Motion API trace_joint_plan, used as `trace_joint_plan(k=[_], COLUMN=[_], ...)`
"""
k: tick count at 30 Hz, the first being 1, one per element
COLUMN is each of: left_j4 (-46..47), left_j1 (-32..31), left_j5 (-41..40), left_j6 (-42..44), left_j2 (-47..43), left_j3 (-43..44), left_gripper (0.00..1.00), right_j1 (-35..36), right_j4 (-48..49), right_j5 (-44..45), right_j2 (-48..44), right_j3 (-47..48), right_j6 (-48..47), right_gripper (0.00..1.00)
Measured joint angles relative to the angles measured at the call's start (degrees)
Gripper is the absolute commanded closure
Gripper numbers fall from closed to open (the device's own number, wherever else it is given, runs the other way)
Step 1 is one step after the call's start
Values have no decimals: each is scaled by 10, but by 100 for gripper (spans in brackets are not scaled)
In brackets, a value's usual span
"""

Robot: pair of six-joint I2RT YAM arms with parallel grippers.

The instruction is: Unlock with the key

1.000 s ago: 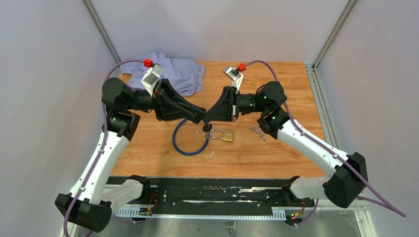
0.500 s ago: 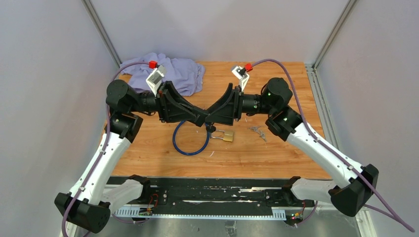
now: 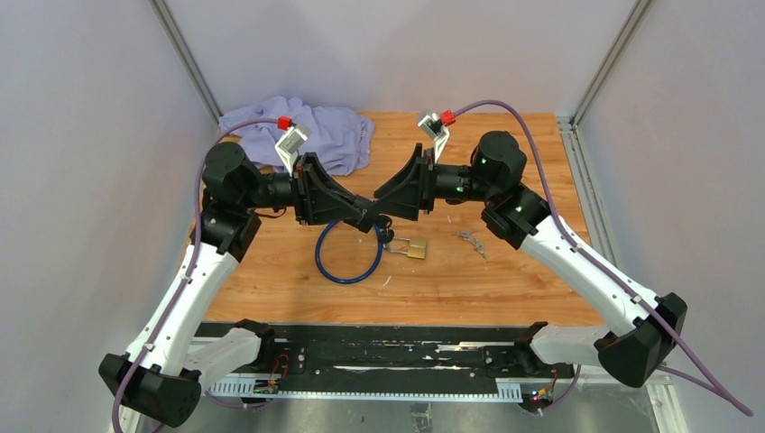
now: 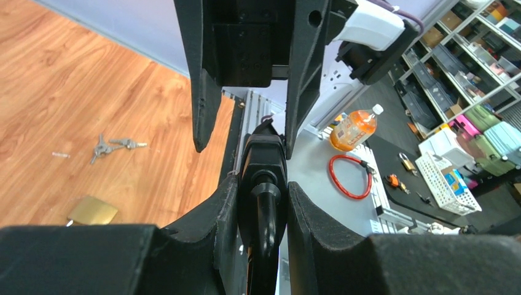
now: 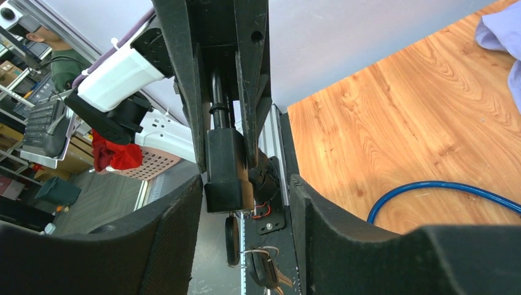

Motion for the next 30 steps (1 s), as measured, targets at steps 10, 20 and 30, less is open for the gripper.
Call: trace_joint_plan(k=[10,20,30], left_j4=[-72,-48,-13], left_j1=[0,1,3], left_j5=[-17,-18,-21], left_j6=[51,19,-17], left_j2=[1,8,10], left_j3=[9,11,10], left_gripper=[100,100,100], right_j1=[10,10,10], right_j4=[9,35,58], right_j5=[-26,-48,-49], right_j2=[16,18,23], right_j3=[0,-12,-25], right_j6=[16,41,54], right_gripper=[44,50,80])
